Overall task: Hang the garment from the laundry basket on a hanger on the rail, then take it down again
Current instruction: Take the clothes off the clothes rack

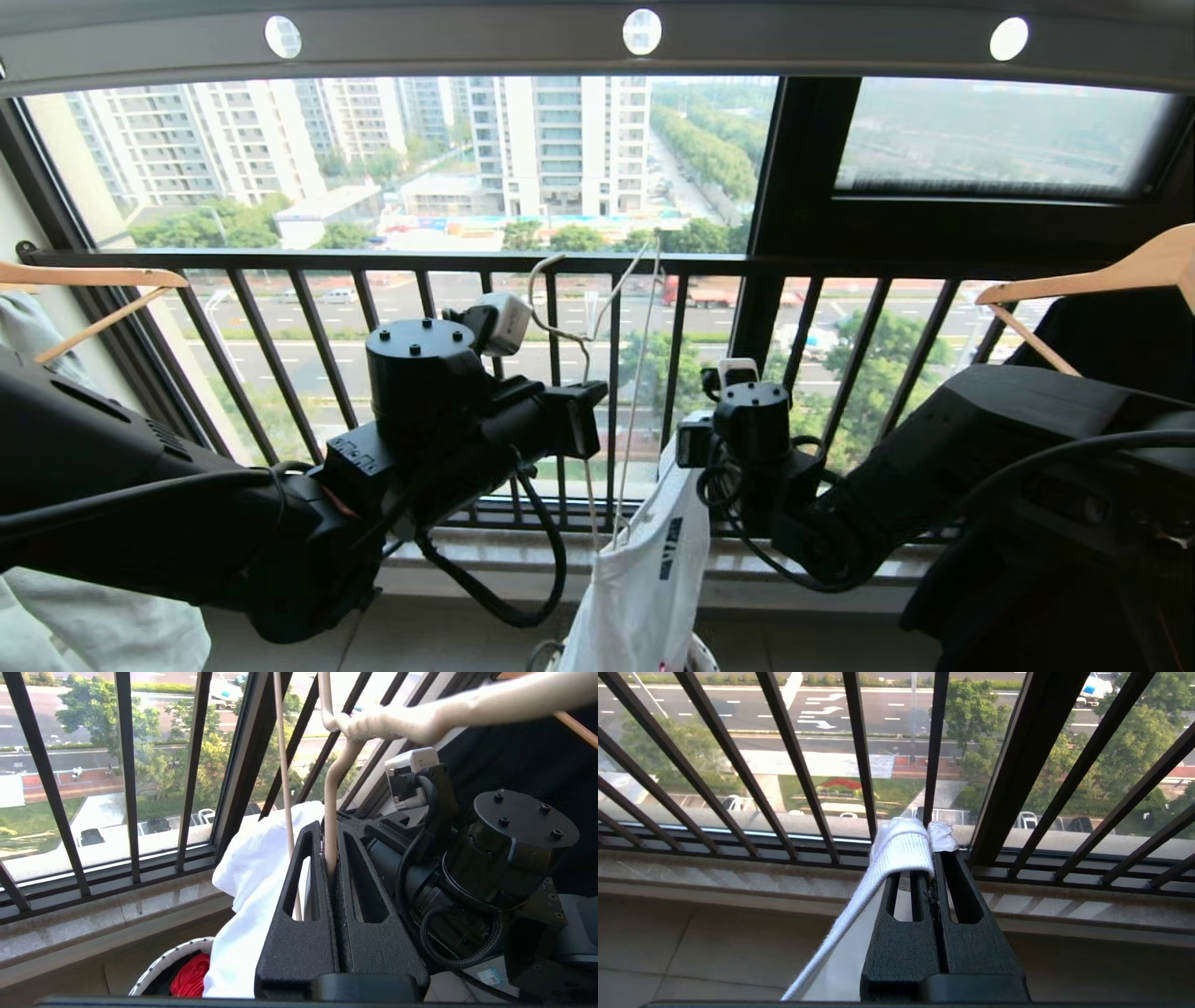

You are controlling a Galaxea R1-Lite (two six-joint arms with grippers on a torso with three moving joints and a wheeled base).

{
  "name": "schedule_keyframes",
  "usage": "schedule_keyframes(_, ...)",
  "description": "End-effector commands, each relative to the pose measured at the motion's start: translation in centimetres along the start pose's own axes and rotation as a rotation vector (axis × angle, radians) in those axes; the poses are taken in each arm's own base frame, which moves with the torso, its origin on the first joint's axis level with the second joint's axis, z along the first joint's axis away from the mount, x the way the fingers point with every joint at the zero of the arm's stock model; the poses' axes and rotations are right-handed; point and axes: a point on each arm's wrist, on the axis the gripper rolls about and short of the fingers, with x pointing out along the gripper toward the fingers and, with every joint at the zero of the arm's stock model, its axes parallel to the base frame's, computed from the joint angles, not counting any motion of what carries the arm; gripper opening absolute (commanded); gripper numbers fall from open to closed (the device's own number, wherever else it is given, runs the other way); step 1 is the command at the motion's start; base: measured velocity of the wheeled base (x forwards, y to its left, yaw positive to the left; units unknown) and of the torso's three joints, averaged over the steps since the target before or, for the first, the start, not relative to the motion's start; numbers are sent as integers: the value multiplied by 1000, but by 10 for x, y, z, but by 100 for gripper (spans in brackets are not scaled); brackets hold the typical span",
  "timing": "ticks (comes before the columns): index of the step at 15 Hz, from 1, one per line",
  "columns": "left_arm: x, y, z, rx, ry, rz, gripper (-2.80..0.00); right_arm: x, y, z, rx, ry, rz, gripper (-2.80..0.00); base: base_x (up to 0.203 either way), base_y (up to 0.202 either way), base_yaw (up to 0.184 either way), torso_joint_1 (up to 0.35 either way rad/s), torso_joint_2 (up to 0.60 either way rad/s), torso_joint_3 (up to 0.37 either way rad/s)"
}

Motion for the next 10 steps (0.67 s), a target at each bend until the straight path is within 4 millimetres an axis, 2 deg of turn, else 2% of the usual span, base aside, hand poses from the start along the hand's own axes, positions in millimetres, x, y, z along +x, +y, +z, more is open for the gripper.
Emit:
schedule_keyframes(1, 1, 3, 3, -3, -17, 11, -280, -13, 14, -6, -25, -9, 44, -280, 0, 0, 0, 0, 0, 0)
schedule_keyframes(8, -2, 3, 11, 0, -44, 24, -280, -13, 14, -8, -57, -35, 46, -280, 0, 0, 0, 0, 0, 0)
schedule_keyframes(10, -4, 3, 15, 2, -58, 24, -280, -10, 12, -3, -67, -50, 41, -280, 0, 0, 0, 0, 0, 0)
